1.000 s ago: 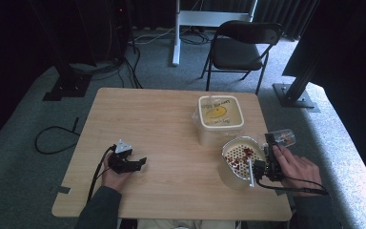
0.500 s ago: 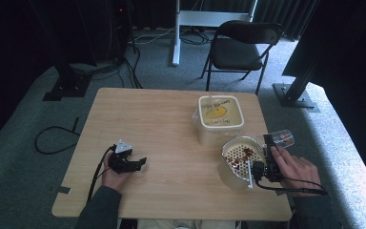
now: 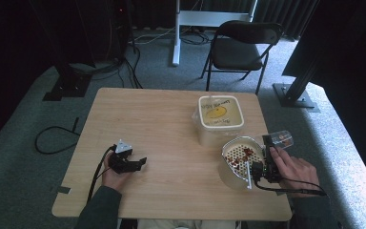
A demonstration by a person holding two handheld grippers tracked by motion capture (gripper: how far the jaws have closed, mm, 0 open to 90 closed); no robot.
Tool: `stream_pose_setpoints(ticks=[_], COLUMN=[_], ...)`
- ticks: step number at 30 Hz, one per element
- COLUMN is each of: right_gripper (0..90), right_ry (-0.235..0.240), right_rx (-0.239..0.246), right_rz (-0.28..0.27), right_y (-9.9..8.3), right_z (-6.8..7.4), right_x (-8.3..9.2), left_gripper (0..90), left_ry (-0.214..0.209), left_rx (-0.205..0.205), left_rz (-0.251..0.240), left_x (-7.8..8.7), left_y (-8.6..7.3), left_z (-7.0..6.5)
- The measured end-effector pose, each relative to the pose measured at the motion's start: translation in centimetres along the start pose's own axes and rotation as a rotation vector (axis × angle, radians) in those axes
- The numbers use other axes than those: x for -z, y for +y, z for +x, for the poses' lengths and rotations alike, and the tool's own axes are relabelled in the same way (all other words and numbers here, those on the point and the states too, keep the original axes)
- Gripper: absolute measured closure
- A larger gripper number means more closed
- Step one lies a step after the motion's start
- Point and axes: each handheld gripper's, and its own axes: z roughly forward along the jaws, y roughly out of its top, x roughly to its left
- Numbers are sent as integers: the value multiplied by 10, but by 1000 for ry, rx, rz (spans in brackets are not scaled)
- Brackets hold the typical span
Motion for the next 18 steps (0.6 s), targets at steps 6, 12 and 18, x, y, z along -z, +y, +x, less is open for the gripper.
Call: stream_pose_setpoints(ticks=[6,12,18], right_gripper=[342,344,346], right_ry=[11,3,9], right_rx=[-4,-13,-31], right_rz=[-13,-12,-23], right_y=[0,3,6], right_z=[0,1,2], right_x=[0,0,-2], left_gripper=[223,223,223], left_ry=[-1,-1,-1], left_rx=[1,1,0], left_rz=[0,0,1], left_x=[0,0,0], left_y=[0,0,0], left_z=[0,0,0])
